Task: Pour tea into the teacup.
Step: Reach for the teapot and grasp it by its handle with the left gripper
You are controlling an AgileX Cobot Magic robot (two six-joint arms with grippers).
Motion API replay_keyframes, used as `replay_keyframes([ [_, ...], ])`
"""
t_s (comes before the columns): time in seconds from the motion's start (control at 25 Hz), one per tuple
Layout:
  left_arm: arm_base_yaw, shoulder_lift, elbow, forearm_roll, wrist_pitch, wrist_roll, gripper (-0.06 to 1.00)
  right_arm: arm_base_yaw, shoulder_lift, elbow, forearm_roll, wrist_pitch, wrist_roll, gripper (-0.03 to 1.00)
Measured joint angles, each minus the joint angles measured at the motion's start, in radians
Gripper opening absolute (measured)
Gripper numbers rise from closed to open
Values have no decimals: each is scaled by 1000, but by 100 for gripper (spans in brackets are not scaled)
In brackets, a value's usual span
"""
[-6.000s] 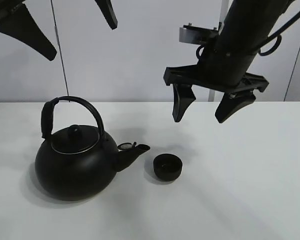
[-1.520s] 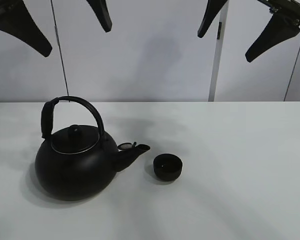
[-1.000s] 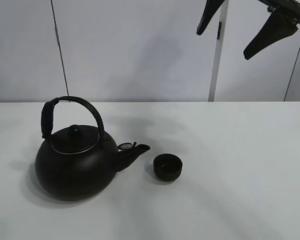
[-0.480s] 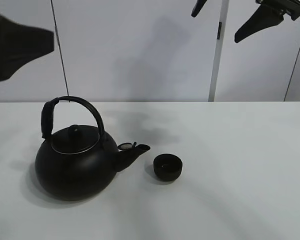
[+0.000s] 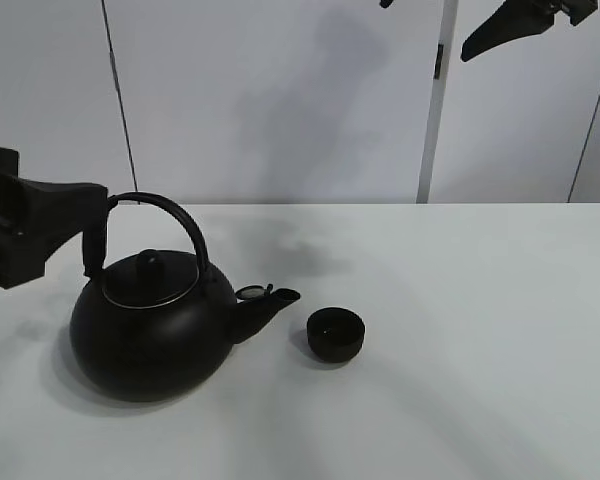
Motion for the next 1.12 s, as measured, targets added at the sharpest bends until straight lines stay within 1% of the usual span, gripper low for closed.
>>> replay_keyframes([
  [0.2,13,143,0,-1,-129,-13,57,0,0,0,0,-33,0,57],
  [0.4,45,244,-5,-3,-231,-89,57,0,0,0,1,-37,0,57],
  [0.84,49,401,-53,-3,-310,-106,57,0,0,0,3,-38,0,57],
  [1.0,83,425,-78,8,-311,-107,57,0,0,0,3,-39,0,57],
  [1.12,125,425,-100,50,-308,-107,57,0,0,0,3,-39,0,57],
])
